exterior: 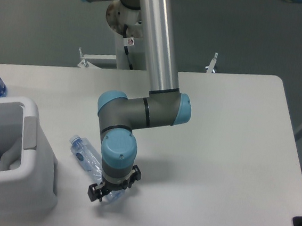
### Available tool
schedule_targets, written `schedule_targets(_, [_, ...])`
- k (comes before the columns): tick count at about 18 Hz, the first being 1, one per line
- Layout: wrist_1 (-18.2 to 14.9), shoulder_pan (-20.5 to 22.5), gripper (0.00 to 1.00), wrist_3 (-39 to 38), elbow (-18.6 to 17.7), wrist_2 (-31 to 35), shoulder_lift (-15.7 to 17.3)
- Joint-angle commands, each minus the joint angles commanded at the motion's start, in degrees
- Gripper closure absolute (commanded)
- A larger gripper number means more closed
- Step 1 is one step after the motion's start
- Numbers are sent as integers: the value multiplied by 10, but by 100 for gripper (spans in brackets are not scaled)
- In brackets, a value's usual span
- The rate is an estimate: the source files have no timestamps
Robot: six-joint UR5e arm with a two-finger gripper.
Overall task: Place the trash in the trash can
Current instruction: 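Close the gripper around the bottle's middle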
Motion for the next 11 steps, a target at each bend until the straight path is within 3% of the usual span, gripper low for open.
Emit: schedule_targets(11, [-1, -1, 41, 0, -4, 4, 1])
